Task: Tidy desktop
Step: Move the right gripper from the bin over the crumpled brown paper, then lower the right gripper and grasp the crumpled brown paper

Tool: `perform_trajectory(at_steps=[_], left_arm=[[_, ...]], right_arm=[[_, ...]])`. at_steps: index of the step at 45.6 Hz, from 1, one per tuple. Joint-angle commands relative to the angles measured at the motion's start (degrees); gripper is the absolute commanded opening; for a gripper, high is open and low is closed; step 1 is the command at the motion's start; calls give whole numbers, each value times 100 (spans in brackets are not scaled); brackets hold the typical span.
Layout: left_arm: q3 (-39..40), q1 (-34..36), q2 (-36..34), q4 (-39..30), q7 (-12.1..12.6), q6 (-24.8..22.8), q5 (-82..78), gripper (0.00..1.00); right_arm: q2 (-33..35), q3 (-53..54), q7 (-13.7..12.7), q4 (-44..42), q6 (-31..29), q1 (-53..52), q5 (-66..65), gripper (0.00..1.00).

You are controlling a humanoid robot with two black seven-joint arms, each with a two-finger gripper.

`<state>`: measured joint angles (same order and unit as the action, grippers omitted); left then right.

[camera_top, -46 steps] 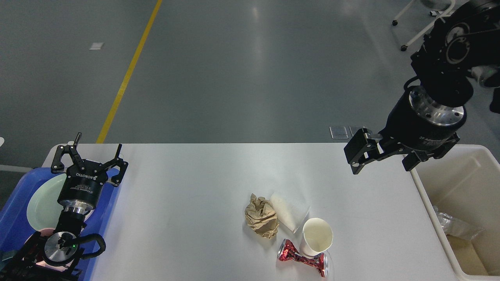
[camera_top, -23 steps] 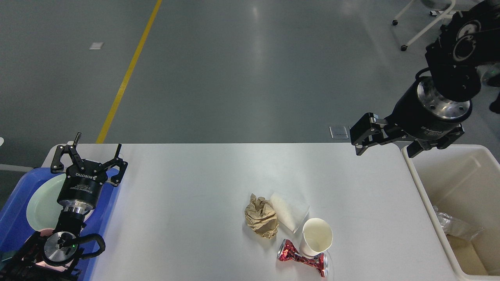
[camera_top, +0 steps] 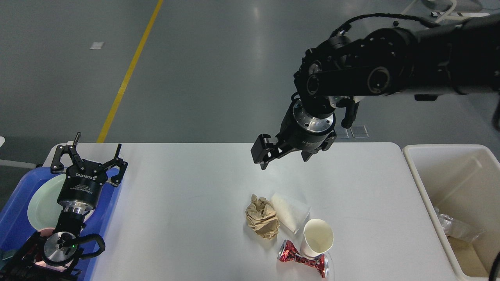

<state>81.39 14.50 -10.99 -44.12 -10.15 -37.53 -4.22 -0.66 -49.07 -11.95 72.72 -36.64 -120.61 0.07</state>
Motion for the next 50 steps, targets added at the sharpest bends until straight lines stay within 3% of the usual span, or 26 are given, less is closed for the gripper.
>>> perform_trajectory(at_steps=[1,13,25,39,50], left_arm=[[0,0,0,0,-4,0,0,96],[0,0,0,0,-4,0,0,96],[0,0,0,0,4,0,0,96],[0,0,0,0,-4,0,0,96],[0,0,0,0,-4,0,0,96]], right_arm=[[-460,283,8,-688,86,819,-366,100],[-1050,486,-1,-1479,754,2313,-1457,100],[-1103,539,-1,-1576,1571,3315,-1957,99],[-1085,592,-1,-1567,2890,4036,-2414,98],[-1068,592,8,-1576,3189,4362,-2863,98]])
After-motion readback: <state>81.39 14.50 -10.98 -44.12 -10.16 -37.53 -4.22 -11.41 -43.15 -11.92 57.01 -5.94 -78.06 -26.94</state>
